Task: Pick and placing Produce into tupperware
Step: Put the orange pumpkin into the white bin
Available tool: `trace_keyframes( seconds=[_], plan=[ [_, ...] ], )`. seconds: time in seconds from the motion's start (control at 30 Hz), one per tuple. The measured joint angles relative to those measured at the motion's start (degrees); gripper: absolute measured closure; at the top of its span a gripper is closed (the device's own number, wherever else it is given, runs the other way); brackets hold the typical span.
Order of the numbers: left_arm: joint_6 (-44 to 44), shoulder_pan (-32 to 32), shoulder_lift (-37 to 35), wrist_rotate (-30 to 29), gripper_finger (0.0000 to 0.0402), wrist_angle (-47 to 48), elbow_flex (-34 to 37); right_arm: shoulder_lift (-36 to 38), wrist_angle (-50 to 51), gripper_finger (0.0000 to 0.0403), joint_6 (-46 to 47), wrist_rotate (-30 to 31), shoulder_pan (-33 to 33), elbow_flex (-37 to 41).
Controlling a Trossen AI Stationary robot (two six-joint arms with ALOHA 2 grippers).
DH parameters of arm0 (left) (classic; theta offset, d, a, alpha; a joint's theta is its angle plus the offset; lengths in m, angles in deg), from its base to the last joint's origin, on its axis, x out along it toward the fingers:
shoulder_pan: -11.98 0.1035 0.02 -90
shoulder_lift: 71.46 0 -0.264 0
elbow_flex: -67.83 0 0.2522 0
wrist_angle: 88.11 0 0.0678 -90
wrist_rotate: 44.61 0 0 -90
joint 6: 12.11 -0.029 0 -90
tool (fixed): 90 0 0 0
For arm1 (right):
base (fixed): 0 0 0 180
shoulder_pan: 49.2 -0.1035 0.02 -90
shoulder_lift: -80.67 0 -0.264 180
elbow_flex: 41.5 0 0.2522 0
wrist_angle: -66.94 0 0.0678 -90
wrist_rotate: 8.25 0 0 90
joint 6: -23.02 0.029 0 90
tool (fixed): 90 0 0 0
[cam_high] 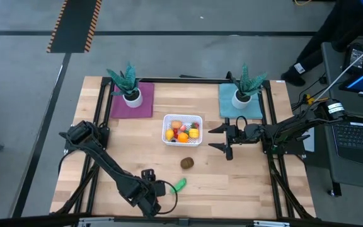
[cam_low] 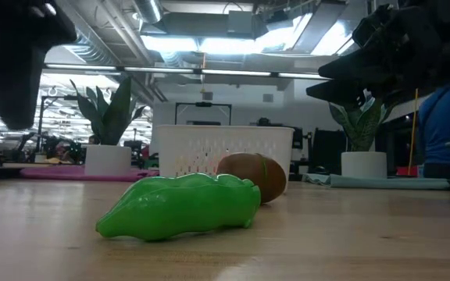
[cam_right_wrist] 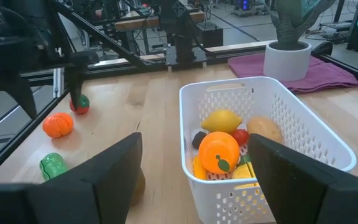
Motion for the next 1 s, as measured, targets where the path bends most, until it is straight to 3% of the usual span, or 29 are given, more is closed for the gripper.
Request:
trace_keyframes(
  seconds=[0.57,1.0],
  plan=[
    [4.39,-1.91,0.2,-0.16,0.0056,-5.97,1.44,0.0,0.02,0.0108,0.0,0.0,-0.01,0.0],
    [4.2,-1.28,6.67,3.23,0.0056,-4.65,1.45,0.0,-0.04,0.0108,0.47,0.0,-0.02,-0.02]
  ],
)
